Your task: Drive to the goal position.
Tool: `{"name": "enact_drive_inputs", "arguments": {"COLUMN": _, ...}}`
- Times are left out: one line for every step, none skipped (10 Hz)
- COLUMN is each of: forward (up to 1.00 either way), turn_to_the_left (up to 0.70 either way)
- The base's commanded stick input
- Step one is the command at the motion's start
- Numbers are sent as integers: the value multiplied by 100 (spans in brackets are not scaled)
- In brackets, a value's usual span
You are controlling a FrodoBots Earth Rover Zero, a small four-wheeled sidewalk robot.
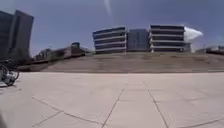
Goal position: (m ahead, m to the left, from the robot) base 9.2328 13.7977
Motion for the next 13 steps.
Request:
{"name": "enact_drive_inputs", "arguments": {"forward": 100, "turn_to_the_left": -3}}
{"name": "enact_drive_inputs", "arguments": {"forward": 100, "turn_to_the_left": 4}}
{"name": "enact_drive_inputs", "arguments": {"forward": 100, "turn_to_the_left": 22}}
{"name": "enact_drive_inputs", "arguments": {"forward": 100, "turn_to_the_left": 38}}
{"name": "enact_drive_inputs", "arguments": {"forward": 100, "turn_to_the_left": 26}}
{"name": "enact_drive_inputs", "arguments": {"forward": 100, "turn_to_the_left": 8}}
{"name": "enact_drive_inputs", "arguments": {"forward": 100, "turn_to_the_left": 0}}
{"name": "enact_drive_inputs", "arguments": {"forward": 100, "turn_to_the_left": 0}}
{"name": "enact_drive_inputs", "arguments": {"forward": 100, "turn_to_the_left": 0}}
{"name": "enact_drive_inputs", "arguments": {"forward": 100, "turn_to_the_left": 0}}
{"name": "enact_drive_inputs", "arguments": {"forward": 100, "turn_to_the_left": 0}}
{"name": "enact_drive_inputs", "arguments": {"forward": 100, "turn_to_the_left": 1}}
{"name": "enact_drive_inputs", "arguments": {"forward": 100, "turn_to_the_left": 10}}
